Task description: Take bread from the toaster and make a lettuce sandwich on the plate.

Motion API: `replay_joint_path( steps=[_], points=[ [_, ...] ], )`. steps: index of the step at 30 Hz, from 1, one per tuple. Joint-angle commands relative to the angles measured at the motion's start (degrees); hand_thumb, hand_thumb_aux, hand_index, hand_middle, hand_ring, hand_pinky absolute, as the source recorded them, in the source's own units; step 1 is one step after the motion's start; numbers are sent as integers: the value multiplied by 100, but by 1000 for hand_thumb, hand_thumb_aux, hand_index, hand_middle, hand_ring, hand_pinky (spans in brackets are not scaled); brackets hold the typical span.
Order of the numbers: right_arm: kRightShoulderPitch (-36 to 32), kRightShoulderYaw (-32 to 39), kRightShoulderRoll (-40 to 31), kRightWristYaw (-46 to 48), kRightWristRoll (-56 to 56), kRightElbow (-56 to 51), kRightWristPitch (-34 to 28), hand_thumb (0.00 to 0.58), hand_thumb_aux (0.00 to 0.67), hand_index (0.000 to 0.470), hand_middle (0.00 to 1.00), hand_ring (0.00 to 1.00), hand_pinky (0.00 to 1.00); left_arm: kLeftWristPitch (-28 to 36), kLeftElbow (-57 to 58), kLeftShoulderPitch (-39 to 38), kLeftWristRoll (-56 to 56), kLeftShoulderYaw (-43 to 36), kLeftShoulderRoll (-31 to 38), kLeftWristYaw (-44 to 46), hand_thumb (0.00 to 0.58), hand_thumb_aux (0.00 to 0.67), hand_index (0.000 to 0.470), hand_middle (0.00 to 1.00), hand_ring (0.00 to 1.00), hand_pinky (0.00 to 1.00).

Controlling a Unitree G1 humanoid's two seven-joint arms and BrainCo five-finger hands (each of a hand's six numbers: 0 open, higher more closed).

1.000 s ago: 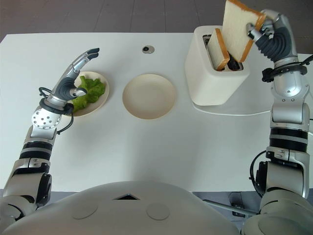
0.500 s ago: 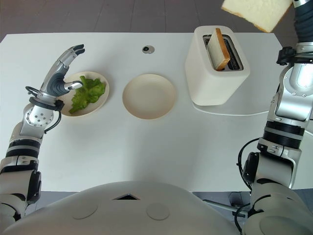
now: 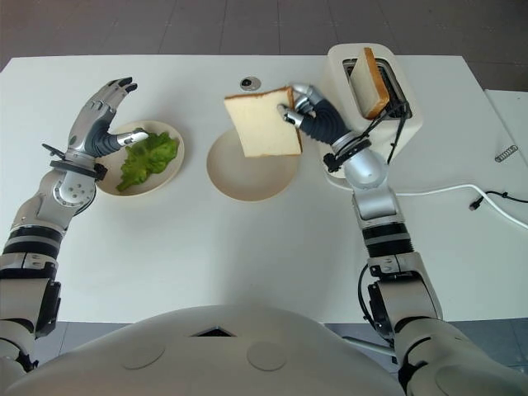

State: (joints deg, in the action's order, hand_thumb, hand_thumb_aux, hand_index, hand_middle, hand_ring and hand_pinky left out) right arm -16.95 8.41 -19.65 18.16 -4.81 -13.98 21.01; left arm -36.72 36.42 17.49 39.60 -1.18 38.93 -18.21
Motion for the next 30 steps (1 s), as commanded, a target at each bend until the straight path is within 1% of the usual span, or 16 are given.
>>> replay_joint_path(
  steps=[1,5,8,10,13,14,15,16,17,18,20,21,22,25,28,30],
  points=[
    [175,469,77,-78,-663,-824,203,580,670,470,1000,1000,1000,669,-58,-84,503,-404,358,271,0,0,0,0,0,0],
    [155,624,185,-271,-918,-1444,414,580,670,470,1000,1000,1000,829,-142,-253,398,-752,408,903,0,0,0,0,0,0],
    [109,798,139,-255,-1126,-1622,502,580,670,470,1000,1000,1000,860,-195,-370,216,-911,430,1396,0,0,0,0,0,0],
    [149,941,-64,-38,-1276,-1571,519,580,670,470,1000,1000,1000,820,-177,-410,96,-984,446,1675,0,0,0,0,0,0],
    [335,1146,-630,547,-1413,-1188,602,580,670,470,1000,1000,1000,715,-246,-507,-114,-1062,467,2024,9,5,4,0,0,0],
    [387,1187,-784,699,-1430,-1076,634,580,670,470,1000,1000,1000,715,-257,-520,-138,-1076,473,2065,71,42,29,0,0,0],
    [436,1226,-930,844,-1442,-958,669,580,670,470,1000,1000,1000,726,-259,-525,-145,-1083,477,2083,87,53,37,0,0,0],
    [481,1266,-1061,961,-1461,-855,736,580,670,470,1000,1000,1000,740,-263,-530,-146,-1084,481,2090,172,108,76,0,0,0],
    [542,1308,-1193,1107,-1429,-729,815,580,670,470,1000,1000,1000,751,-271,-536,-154,-1085,486,2099,297,202,142,0,0,0],
    [624,1348,-1331,1269,-1383,-571,926,580,670,470,1000,1000,1000,755,-260,-523,-156,-1093,488,2107,400,297,208,0,0,0],
    [835,1410,-1559,1625,-1169,-195,1131,580,670,470,1000,1000,1000,741,-206,-491,-156,-1118,497,2109,487,402,282,0,0,0],
    [923,1423,-1637,1775,-1042,-23,1192,580,670,470,1000,1000,1000,724,-187,-489,-162,-1125,504,2101,508,434,304,0,0,0],
    [985,1420,-1691,1882,-949,101,1222,580,670,470,1000,1000,1000,708,-176,-487,-162,-1136,511,2080,540,494,347,0,0,0],
    [1049,1367,-1754,2007,-836,244,1205,580,670,470,1000,1000,1000,663,-161,-455,-164,-1155,513,1960,553,525,369,0,0,0],
    [1041,1302,-1728,2054,-790,234,1203,580,670,470,1000,1000,1000,650,-114,-414,-139,-1172,532,1822,554,528,370,0,0,0],
    [1090,1335,-1728,2215,-604,331,1219,580,670,470,1000,1000,1000,633,-73,-405,-142,-1199,550,1782,566,568,398,0,0,0]
  ],
)
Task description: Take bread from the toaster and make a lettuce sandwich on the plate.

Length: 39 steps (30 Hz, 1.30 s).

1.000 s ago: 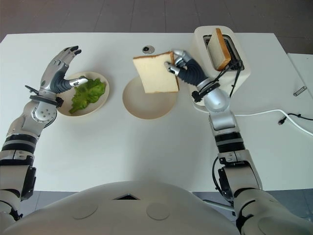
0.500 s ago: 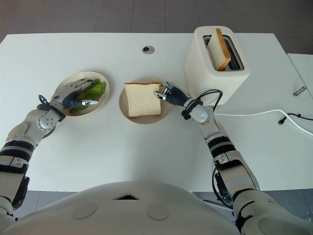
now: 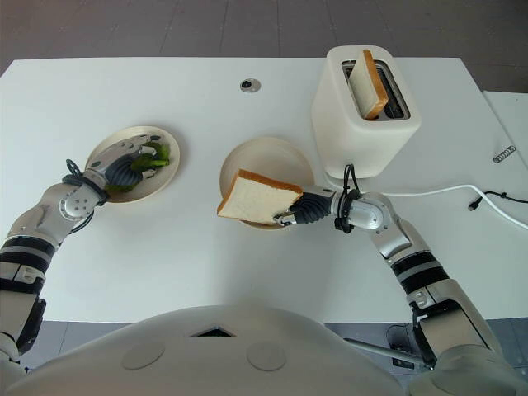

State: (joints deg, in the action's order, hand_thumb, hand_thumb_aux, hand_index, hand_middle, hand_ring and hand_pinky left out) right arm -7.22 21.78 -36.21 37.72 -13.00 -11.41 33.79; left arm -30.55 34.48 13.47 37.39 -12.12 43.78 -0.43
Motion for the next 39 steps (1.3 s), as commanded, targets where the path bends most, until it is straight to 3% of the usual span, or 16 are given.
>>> replay_joint_path(
  steps=[1,4,11,16,18,24,31,39],
  points=[
    [174,25,-109,397,366,165,-47,580,670,470,1000,1000,1000,4,149,2,79,-125,69,-13,571,589,413,0,0,0],
    [389,80,-304,893,846,460,-15,580,670,470,1000,1000,1000,-24,237,24,83,-187,67,-58,576,612,429,0,0,0],
    [750,-60,-573,1651,1872,1082,-28,580,670,470,1000,1000,1000,-49,426,114,109,-295,51,-183,573,596,418,0,0,0],
    [710,-352,-389,1619,2438,1344,-150,580,670,470,1000,1000,1000,-80,570,185,123,-375,55,-281,577,620,435,0,0,0],
    [688,-508,-304,1597,2736,1494,-256,580,670,470,1000,1000,1000,-107,624,213,125,-404,69,-348,580,667,468,0,0,0],
    [600,-1013,-77,1566,3558,1802,-728,580,670,470,1000,1000,1000,-203,837,300,141,-491,74,-530,580,670,470,0,0,0],
    [273,-1610,-43,1137,2955,1217,-891,580,670,470,1000,1000,1000,-274,1014,373,144,-593,66,-626,580,670,470,0,0,0],
    [54,-1601,-500,455,768,420,-605,580,670,470,1000,1000,1000,-314,1049,433,144,-644,83,-773,580,670,470,0,0,0]
  ],
)
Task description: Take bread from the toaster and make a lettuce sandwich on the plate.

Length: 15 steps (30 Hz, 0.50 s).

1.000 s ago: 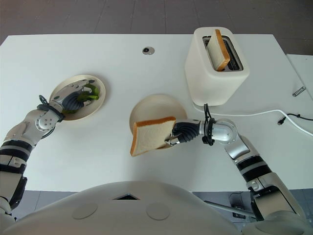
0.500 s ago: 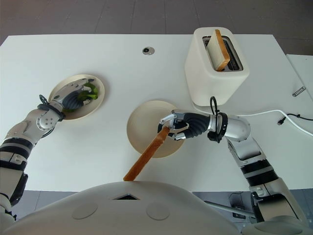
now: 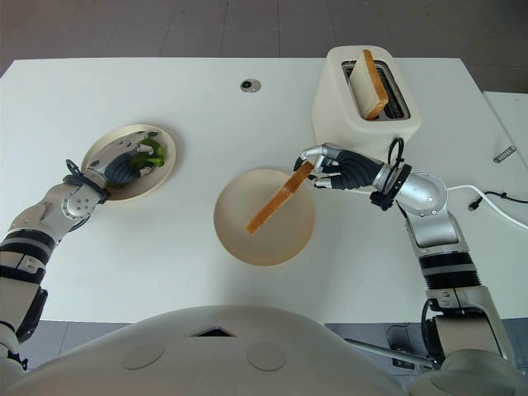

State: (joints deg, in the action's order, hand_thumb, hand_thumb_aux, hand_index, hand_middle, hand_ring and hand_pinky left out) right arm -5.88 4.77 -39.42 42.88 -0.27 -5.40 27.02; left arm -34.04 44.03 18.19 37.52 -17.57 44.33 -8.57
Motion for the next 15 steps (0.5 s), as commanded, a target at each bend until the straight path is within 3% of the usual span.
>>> replay_joint_path(
  steps=[1,8,9,10,12,13,14,15],
  points=[
    [-131,58,-164,-140,-550,-170,59,580,670,470,1000,1000,1000,34,97,-27,137,-103,28,13,580,670,470,0,0,0],
    [-176,202,15,-558,-1016,-89,129,580,670,470,1000,1000,1000,35,114,37,151,-132,17,-100,580,670,470,0,0,0],
    [-138,237,-25,-548,-1037,-53,181,557,536,376,1000,1000,1000,33,118,47,148,-134,19,-105,580,670,470,0,0,0],
    [-95,287,-67,-520,-1058,-5,248,498,418,293,1000,1000,1000,31,117,55,143,-134,21,-109,580,670,470,0,0,0],
    [30,416,-165,-405,-1107,77,430,474,384,269,1000,1000,1000,26,111,72,134,-136,17,-116,580,670,470,0,0,0],
    [71,444,-192,-386,-1122,86,503,307,210,147,988,988,988,26,110,80,134,-138,13,-120,580,670,470,0,0,0],
    [94,448,-197,-406,-1119,96,540,0,0,0,965,965,965,21,114,95,133,-143,13,-120,580,670,470,0,0,0],
    [96,444,-187,-427,-1130,91,560,0,0,0,961,961,961,16,109,98,127,-141,19,-121,580,670,470,0,0,0]
  ],
)
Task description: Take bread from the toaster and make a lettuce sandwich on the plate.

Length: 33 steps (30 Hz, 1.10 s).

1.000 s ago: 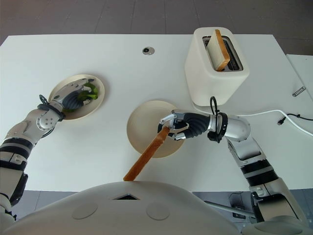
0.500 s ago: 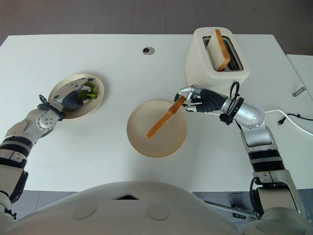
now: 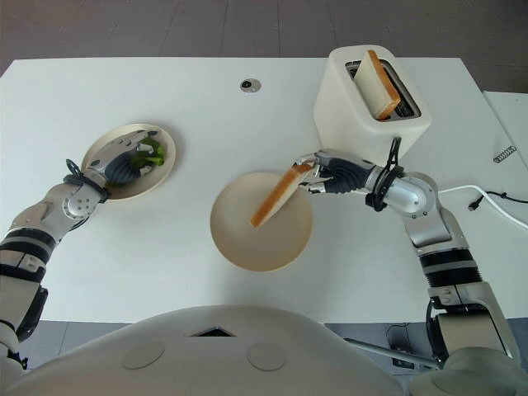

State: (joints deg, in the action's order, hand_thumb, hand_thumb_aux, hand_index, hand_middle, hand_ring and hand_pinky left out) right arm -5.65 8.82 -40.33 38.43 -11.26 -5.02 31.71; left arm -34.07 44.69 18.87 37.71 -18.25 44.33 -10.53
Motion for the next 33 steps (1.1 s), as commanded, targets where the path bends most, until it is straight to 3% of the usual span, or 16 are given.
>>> replay_joint_path(
  steps=[1,22,33],
  points=[
    [75,43,-88,1,-57,56,101,0,0,0,961,961,961,14,38,32,103,-70,25,73,580,670,470,0,0,0],
    [167,-353,-59,-255,440,203,3,0,0,0,961,961,961,20,-5,39,119,-95,-6,31,580,670,470,0,0,0],
    [1716,-791,-1401,1411,2010,523,630,0,0,0,961,961,961,56,-154,-36,86,-70,-4,66,580,670,470,0,0,0]
  ],
)
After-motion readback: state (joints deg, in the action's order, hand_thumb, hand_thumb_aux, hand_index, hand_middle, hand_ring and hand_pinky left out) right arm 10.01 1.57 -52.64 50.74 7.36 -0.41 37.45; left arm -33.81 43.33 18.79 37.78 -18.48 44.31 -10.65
